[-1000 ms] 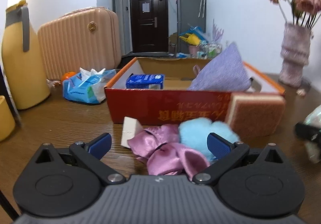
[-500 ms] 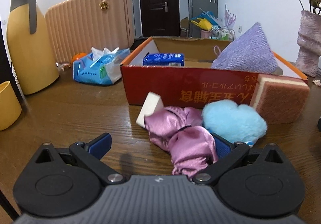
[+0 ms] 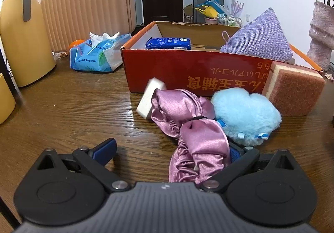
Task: Organize soft objects
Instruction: 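Grasp the pink satin scrunchie with the left gripper while the right gripper holds the bag, then lift and carry the scrunchie and plastic bag toward the cardboard box with both grippers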
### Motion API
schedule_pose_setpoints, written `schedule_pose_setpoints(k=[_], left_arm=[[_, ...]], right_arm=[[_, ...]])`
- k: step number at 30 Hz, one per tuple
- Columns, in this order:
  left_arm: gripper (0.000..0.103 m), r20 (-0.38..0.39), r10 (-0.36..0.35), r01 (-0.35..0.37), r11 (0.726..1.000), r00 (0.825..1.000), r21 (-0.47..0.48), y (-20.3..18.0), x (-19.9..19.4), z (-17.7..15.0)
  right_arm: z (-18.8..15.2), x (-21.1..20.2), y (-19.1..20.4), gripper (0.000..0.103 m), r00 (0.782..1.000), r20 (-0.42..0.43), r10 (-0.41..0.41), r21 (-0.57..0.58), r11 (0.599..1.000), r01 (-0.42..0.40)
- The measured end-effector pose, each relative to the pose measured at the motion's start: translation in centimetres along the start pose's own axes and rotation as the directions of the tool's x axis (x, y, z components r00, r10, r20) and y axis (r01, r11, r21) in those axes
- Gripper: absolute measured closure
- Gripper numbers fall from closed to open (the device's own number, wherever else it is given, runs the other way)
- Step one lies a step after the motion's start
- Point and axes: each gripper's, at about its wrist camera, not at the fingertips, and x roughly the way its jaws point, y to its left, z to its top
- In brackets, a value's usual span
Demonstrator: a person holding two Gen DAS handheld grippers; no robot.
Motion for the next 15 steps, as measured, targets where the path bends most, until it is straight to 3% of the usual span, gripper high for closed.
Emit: schedule_pose_setpoints(k=[4, 7, 9, 15], left_arm=[[0.015, 0.01, -0.025, 0.025, 1.0, 1.0, 0.006, -0.1, -0.2, 0.0], [0.038, 0.022, -0.046, 0.045, 0.999, 0.999, 0.011, -0.2, -0.6, 0.0], [0.062, 0.029, -0.059, 0.059, 0.998, 0.998, 0.01, -0.2, -0.8, 0.0], [0.067, 0.061, -0.085, 0.085, 0.996, 0.994, 0.005, 0.0, -1.8, 0.1]], right_arm=[[-0.1, 0.2, 0.0, 0.056, 1.0, -0.005, -0.004, -0.003, 1.0, 0.004], [-0.1, 0.3, 0.0, 0.056, 1.0, -0.009, -0.008, -0.005, 1.0, 0.008], [-0.2, 0.5, 0.0, 0.056, 1.0, -0.013, -0.012, -0.007, 1.0, 0.012], [-0.4, 0.1, 0.1, 0.056, 1.0, 0.01, -0.027, -0.015, 1.0, 0.027]])
